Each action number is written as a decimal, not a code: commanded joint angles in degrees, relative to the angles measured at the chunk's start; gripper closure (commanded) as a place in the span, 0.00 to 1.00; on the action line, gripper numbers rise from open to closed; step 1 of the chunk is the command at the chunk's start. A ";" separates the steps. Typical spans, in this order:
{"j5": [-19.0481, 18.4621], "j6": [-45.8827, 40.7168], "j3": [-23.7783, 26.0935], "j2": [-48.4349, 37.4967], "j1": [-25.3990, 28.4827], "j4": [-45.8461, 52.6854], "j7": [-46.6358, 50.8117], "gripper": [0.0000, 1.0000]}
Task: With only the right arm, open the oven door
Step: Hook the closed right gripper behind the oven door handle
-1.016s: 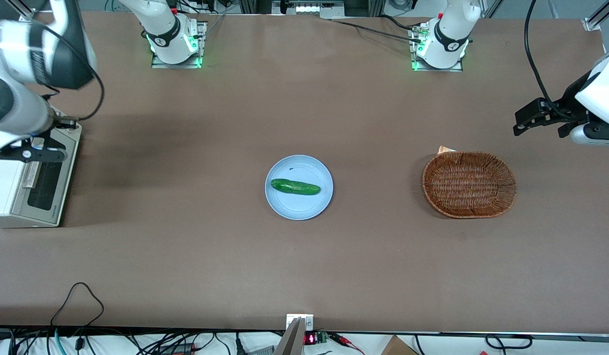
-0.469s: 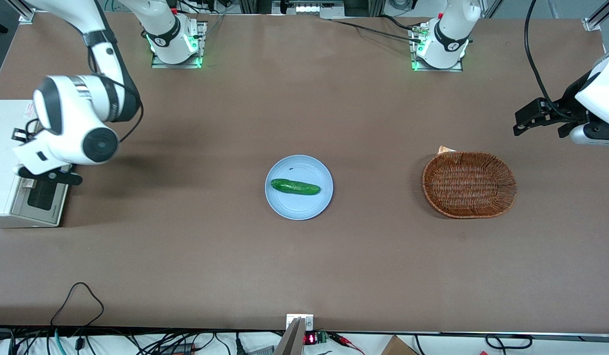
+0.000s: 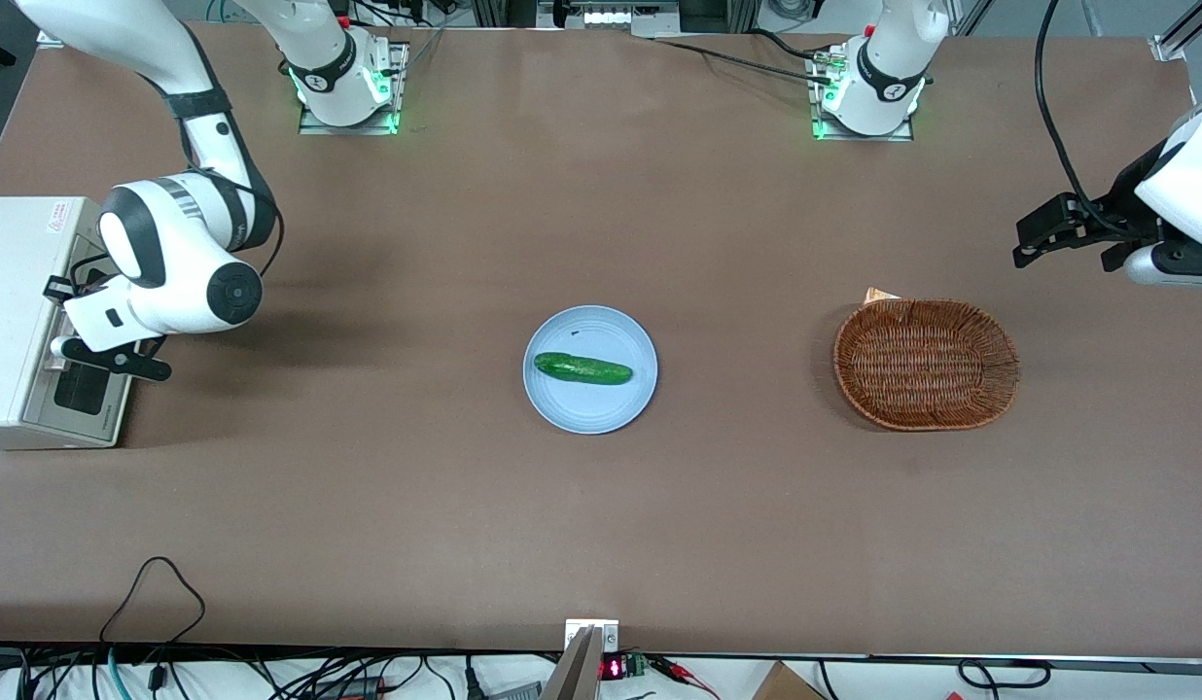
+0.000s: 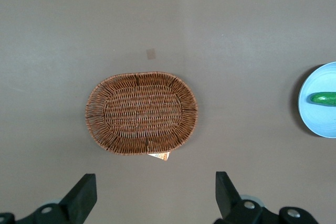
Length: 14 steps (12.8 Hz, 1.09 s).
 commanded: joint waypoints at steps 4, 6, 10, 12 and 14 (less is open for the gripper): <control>-5.02 3.76 0.45 0.51 -2.58 -3.53 6.25 1.00; -5.11 4.72 0.45 0.60 -2.85 -3.53 6.26 1.00; -6.16 4.99 0.45 0.95 -3.37 -3.53 6.69 1.00; -6.25 5.34 0.36 1.30 -3.64 -3.44 6.87 1.00; -6.34 5.34 0.36 1.39 -3.73 -3.44 7.05 1.00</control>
